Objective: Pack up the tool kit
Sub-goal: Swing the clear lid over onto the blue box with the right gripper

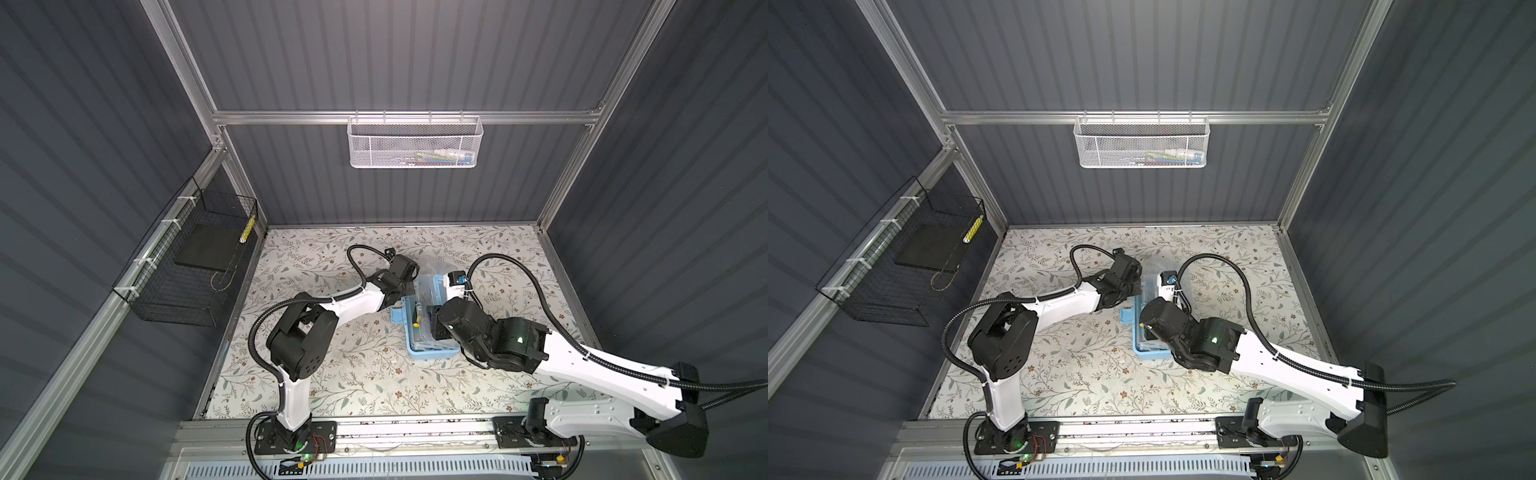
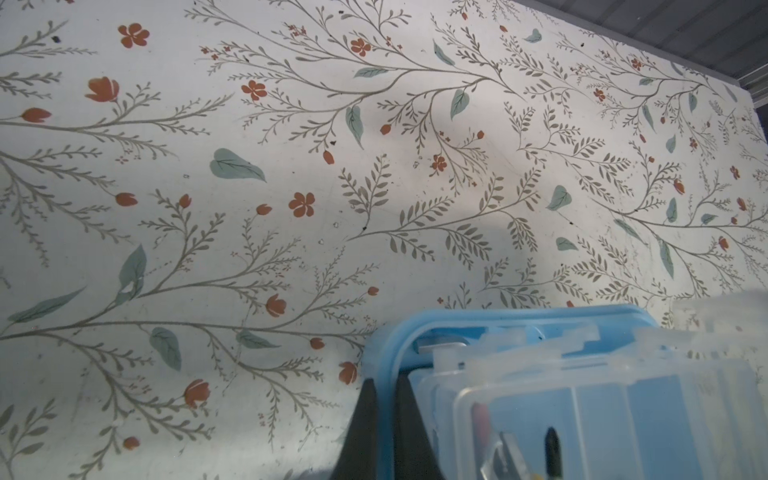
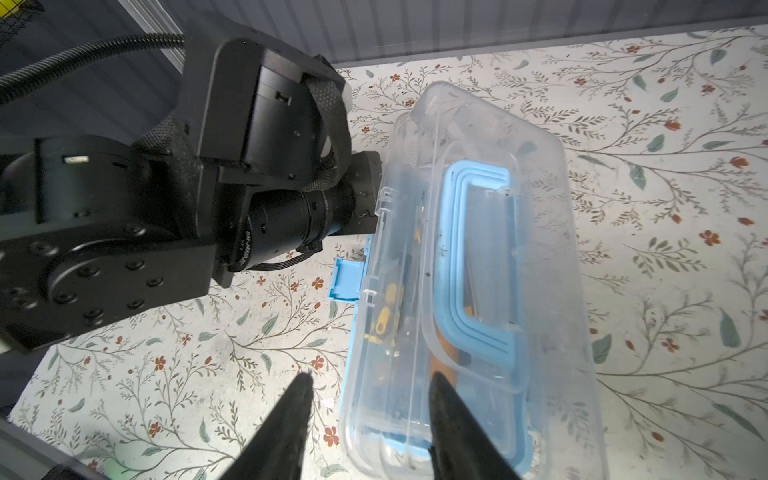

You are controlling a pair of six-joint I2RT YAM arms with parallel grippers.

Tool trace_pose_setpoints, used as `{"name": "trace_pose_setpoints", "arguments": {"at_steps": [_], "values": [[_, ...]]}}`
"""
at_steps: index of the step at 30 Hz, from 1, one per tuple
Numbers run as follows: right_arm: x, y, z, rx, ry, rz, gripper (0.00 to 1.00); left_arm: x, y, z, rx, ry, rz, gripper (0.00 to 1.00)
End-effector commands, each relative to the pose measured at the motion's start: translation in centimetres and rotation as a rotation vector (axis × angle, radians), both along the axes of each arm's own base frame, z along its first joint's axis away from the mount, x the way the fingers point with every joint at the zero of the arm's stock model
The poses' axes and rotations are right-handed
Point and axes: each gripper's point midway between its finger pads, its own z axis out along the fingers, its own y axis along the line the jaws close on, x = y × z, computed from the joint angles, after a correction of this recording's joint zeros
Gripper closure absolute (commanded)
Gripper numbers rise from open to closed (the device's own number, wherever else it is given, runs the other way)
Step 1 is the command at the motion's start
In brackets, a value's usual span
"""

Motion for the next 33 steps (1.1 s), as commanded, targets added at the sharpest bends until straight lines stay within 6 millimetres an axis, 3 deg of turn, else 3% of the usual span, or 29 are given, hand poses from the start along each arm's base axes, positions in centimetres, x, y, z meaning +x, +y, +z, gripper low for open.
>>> {"name": "trace_pose_setpoints", "arguments": {"at_steps": [1, 4, 7, 11, 16, 20, 25, 30, 33], "values": [[0.2, -0.7, -0.6, 0.021, 0.019, -0.017, 0.53, 1.3, 0.4, 4.5, -0.039, -0.085, 0.027, 1.0], [0.7, -1.8, -1.6, 0.028, 0.038, -0.053, 0.52, 1.5, 1.3, 5.4, -0.022, -0.103, 0.032, 0.99], [0.9, -2.9, -1.6, 0.071, 0.052, -0.067, 0.52, 1.8, 2.0, 7.0, 0.007, -0.146, 0.028, 0.75], [1.3, -3.5, -2.7, 0.075, 0.082, -0.081, 0.52, 2.0, 3.3, 9.1, 0.06, -0.192, 0.036, 0.58], [1.5, -3.3, -3.3, 0.068, 0.1, -0.076, 0.52, 2.0, 4.6, 10.9, 0.068, -0.215, 0.041, 0.55], [1.7, -2.8, -3.7, 0.071, 0.124, -0.049, 0.52, 0.4, 4.2, 10.7, 0.039, -0.196, -0.052, 0.56], [1.7, -1.3, -5.1, 0.05, 0.189, 0.019, 0.51, -3.4, 3.3, 9.6, -0.073, -0.125, -0.212, 0.55], [1.4, -0.6, -5.8, 0.059, 0.222, 0.055, 0.5, -7.1, 4.2, 8.0, -0.139, -0.047, -0.28, 0.48], [1.4, -0.4, -6.3, 0.062, 0.237, 0.059, 0.5, -8.2, 5.3, 6.7, -0.139, -0.015, -0.281, 0.43]]}}
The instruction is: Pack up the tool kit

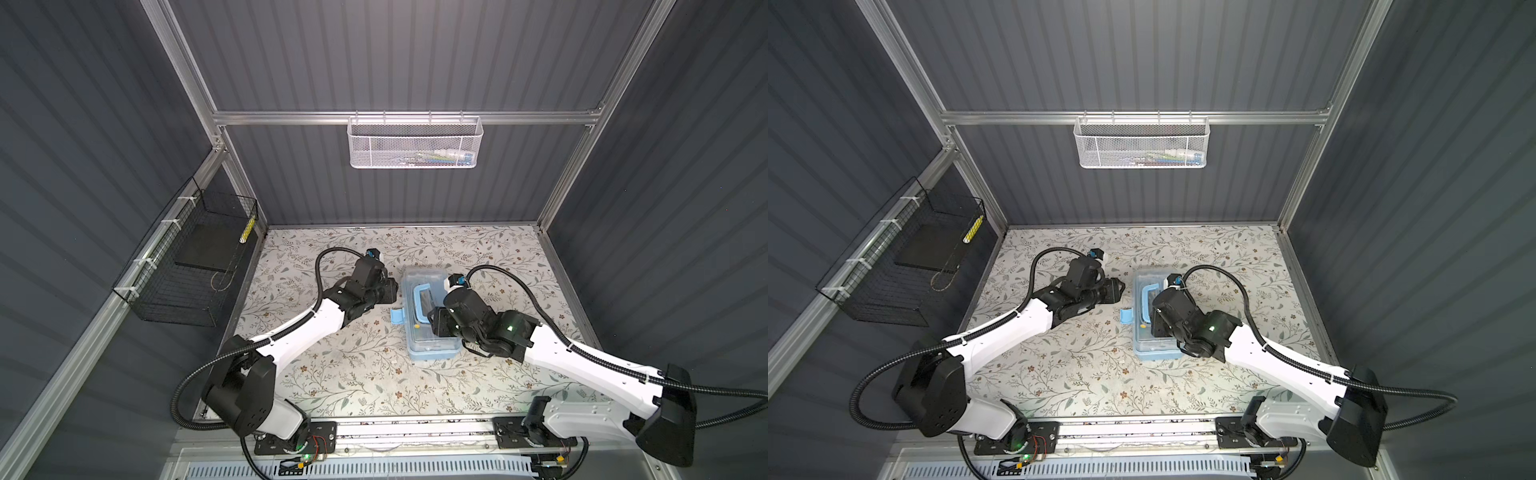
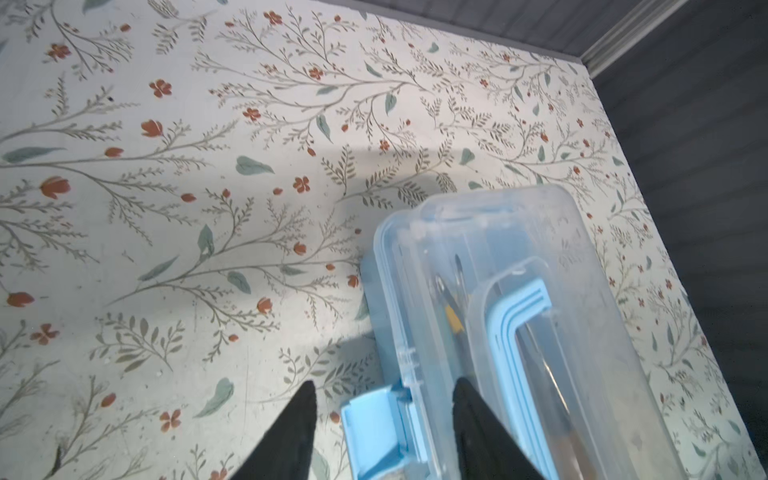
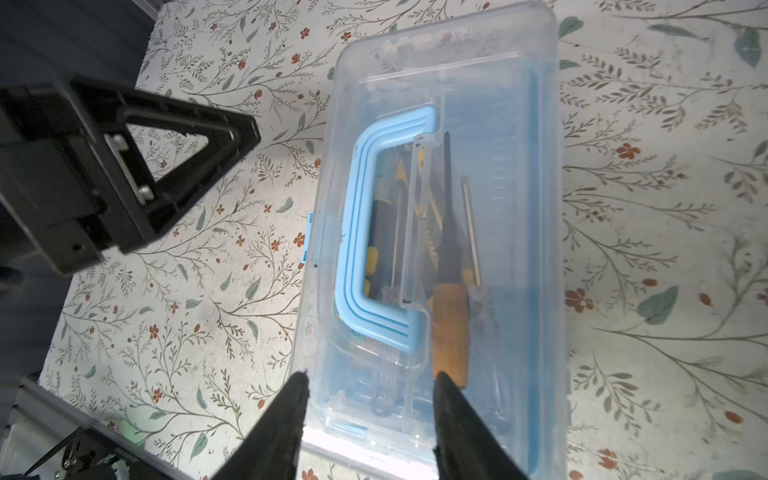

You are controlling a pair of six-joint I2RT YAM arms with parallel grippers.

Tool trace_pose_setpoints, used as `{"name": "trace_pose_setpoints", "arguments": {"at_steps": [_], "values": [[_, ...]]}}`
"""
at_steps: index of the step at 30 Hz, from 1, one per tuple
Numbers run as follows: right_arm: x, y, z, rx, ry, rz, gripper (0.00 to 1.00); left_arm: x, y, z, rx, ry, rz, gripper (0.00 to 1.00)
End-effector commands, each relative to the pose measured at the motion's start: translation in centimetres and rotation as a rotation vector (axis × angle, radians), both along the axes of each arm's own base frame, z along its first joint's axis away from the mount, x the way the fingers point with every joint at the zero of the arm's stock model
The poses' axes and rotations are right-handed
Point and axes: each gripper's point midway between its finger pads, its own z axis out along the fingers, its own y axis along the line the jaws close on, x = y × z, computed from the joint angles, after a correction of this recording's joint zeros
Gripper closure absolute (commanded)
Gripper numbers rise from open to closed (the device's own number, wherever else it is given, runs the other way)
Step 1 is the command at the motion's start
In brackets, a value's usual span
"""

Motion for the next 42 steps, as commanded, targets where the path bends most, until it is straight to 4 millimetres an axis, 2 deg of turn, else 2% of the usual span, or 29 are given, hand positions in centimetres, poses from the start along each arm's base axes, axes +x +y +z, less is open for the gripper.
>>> {"name": "trace_pose_setpoints", "arguments": {"at_steps": [1, 8, 16, 27, 30, 42], "values": [[0.0, 0.5, -0.3, 0.011, 0.016, 0.027, 0.5, -1.5, 0.2, -0.6, -0.049, 0.039, -0.06, 0.42], [0.0, 1.0, -0.9, 0.027, 0.037, 0.034, 0.5, -3.1, -0.1, -3.6, -0.18, 0.128, -0.17, 0.41], [0.0, 0.9, -1.5, 0.034, 0.05, 0.031, 0.5, -3.1, -0.3, -4.9, -0.335, 0.19, -0.206, 0.44], [0.1, -0.2, -2.1, 0.033, 0.054, 0.006, 0.5, -2.8, -0.6, -7.7, -0.328, 0.254, -0.189, 0.49], [0.1, -0.4, -2.2, 0.034, 0.055, -0.001, 0.5, -2.8, -0.6, -8.5, -0.331, 0.272, -0.185, 0.54], [0.2, -0.8, -3.0, 0.034, 0.068, -0.016, 0.5, -2.6, -1.1, -10.2, -0.367, 0.316, -0.171, 0.63]]}}
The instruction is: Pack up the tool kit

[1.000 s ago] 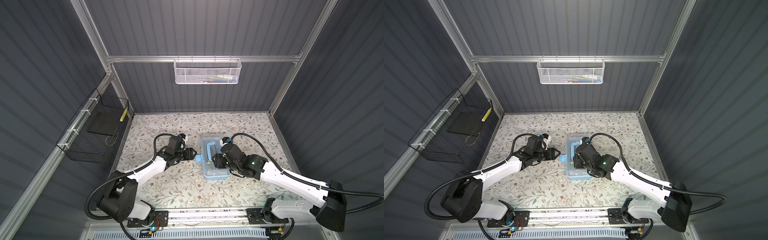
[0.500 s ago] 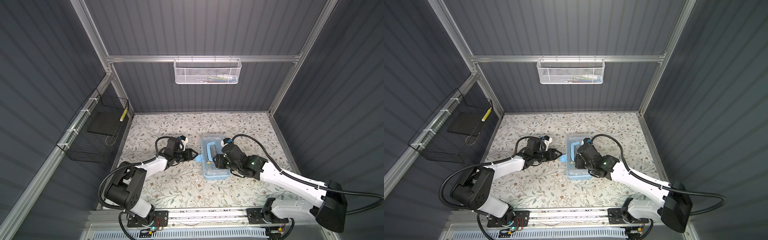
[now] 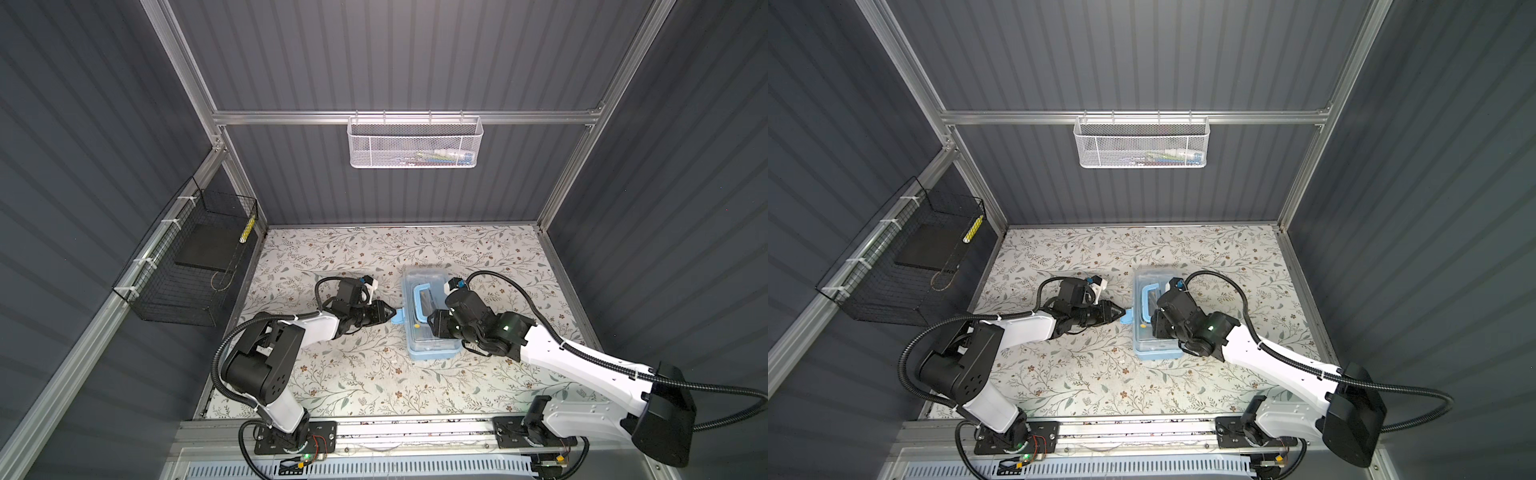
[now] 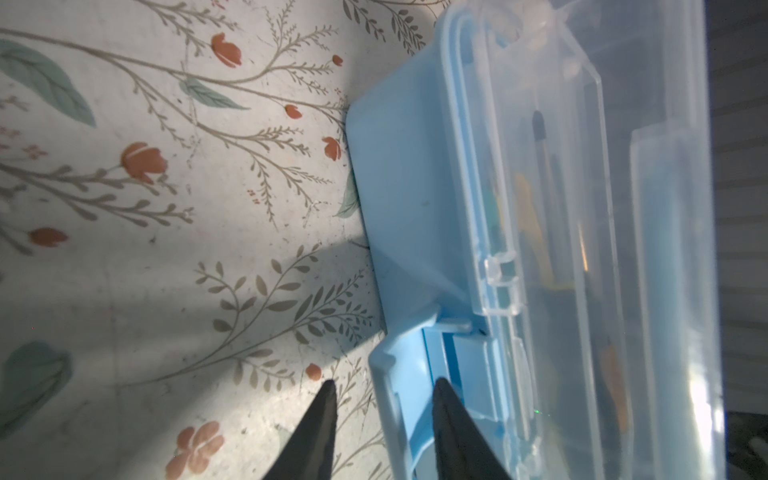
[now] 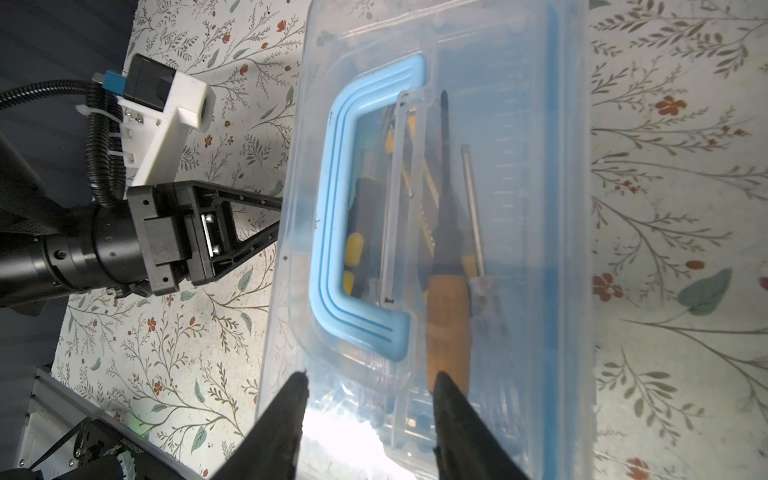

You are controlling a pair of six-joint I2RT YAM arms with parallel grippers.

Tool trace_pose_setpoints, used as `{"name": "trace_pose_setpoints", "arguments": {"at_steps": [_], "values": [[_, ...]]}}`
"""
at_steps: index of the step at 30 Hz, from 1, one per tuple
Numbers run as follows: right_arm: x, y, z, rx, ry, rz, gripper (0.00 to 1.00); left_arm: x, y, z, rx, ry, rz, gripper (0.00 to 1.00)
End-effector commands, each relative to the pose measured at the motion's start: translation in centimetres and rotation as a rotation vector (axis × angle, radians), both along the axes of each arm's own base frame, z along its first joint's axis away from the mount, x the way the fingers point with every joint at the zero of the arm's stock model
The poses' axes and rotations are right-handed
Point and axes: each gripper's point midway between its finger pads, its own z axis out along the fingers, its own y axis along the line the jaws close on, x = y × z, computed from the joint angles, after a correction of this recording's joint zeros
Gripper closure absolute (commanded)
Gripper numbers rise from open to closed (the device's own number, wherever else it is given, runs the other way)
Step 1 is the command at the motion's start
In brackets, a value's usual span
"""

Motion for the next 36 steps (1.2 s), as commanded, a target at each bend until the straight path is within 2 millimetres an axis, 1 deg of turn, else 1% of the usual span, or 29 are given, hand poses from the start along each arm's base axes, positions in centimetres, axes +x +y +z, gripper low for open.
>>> {"name": "trace_pose_setpoints", "arguments": {"at_steps": [1, 10, 15, 19, 22, 23, 28, 36], "values": [[0.0, -0.3, 0.0, 0.012, 0.0, -0.011, 0.5, -0.1, -0.4, -0.2, -0.037, 0.018, -0.008, 0.64], [-0.1, -0.6, -0.8, 0.004, 0.017, -0.015, 0.5, 0.1, -1.1, 0.1, -0.075, 0.027, -0.017, 0.68], [0.0, -0.8, -0.9, 0.002, 0.02, -0.019, 0.5, -0.2, -1.1, -0.4, -0.072, 0.042, -0.025, 0.7], [-0.1, -0.9, -1.1, 0.001, 0.024, -0.022, 0.5, -0.3, -1.2, -0.2, -0.075, 0.041, -0.028, 0.74], [-0.1, -1.0, -1.3, -0.003, 0.029, -0.023, 0.5, -0.3, -1.5, 0.2, -0.09, 0.038, -0.036, 0.77], [0.2, -0.8, -1.0, 0.016, 0.013, -0.026, 0.5, -0.3, -1.5, 0.2, -0.094, 0.042, -0.035, 0.81], [0.2, -1.1, -1.4, 0.022, 0.022, -0.035, 0.49, -0.2, -1.9, 1.0, -0.125, 0.042, -0.038, 0.86], [0.2, -1.4, -1.2, 0.025, 0.017, -0.043, 0.49, -0.6, -1.7, 2.6, -0.119, 0.042, -0.043, 0.87]]}}
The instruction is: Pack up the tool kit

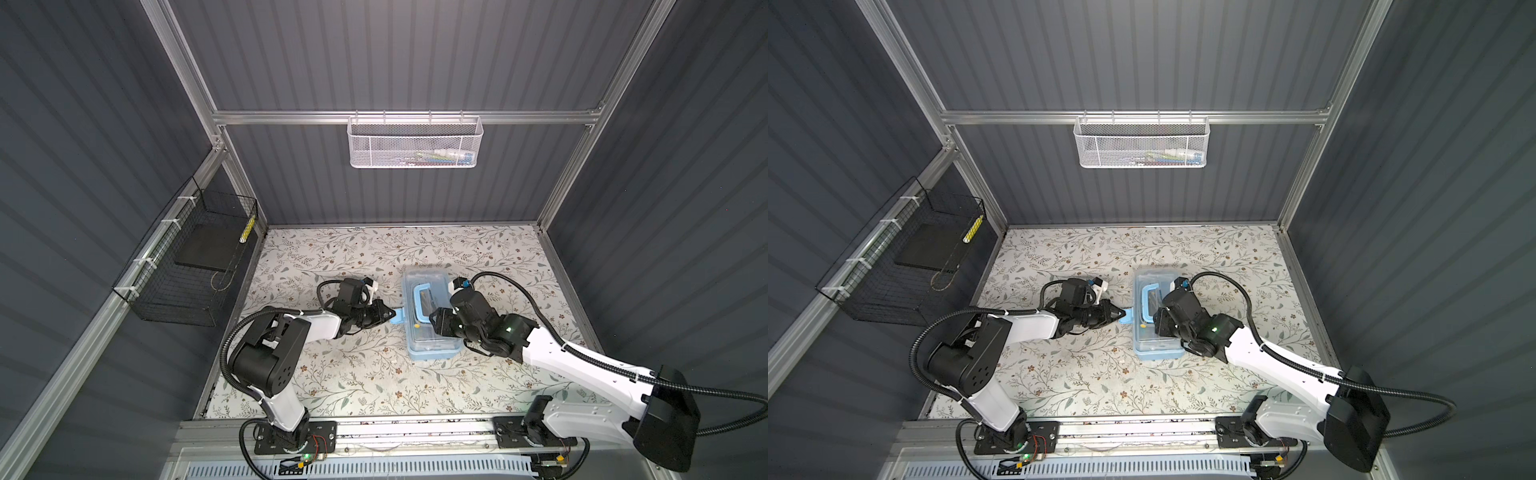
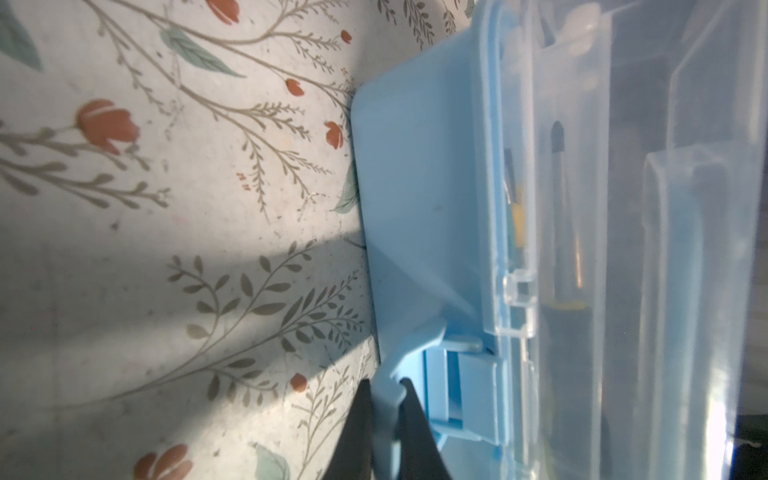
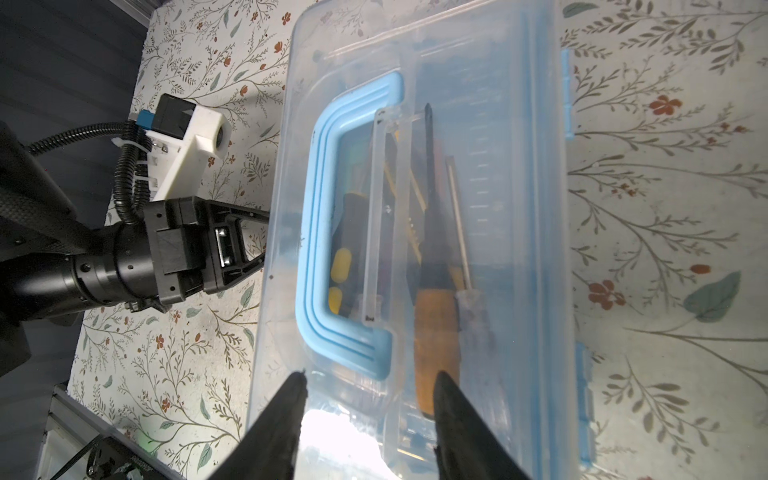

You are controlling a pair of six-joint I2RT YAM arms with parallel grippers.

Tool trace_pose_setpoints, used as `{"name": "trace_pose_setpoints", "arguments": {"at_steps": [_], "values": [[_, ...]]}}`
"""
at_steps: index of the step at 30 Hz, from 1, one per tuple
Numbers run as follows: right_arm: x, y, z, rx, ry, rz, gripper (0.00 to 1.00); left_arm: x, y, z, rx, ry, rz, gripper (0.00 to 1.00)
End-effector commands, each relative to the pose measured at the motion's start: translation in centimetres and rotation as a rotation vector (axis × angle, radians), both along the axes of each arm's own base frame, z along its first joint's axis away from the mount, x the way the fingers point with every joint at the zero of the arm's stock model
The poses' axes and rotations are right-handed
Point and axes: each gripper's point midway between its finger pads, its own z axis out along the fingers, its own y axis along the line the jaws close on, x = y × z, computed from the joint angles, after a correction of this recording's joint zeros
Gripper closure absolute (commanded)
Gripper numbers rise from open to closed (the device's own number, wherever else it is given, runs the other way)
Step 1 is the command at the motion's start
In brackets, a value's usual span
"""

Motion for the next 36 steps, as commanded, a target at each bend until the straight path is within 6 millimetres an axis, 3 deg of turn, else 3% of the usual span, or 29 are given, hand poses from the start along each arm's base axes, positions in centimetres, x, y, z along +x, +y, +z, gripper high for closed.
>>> {"name": "trace_pose_setpoints", "arguments": {"at_steps": [1, 15, 19, 24, 36], "values": [[-0.5, -0.8, -0.9, -0.018, 0.028, -0.01, 0.49, -0.3, -1.0, 3.2, -0.057, -0.049, -0.06, 0.87], [-0.6, -1.1, -0.7, -0.006, 0.02, -0.019, 0.49, -0.3, -1.5, 6.2, -0.09, -0.066, -0.081, 0.84], [-0.5, -1.0, -0.8, -0.006, 0.02, -0.018, 0.49, -0.5, -1.4, 6.4, -0.088, -0.057, -0.085, 0.83], [-0.5, -0.9, -0.8, -0.008, 0.022, -0.014, 0.49, -0.7, -1.5, 7.1, -0.096, -0.063, -0.089, 0.71], [-0.3, -0.4, -1.1, -0.009, 0.036, -0.003, 0.49, -1.4, -2.3, 7.3, -0.101, -0.073, -0.116, 0.7]]}}
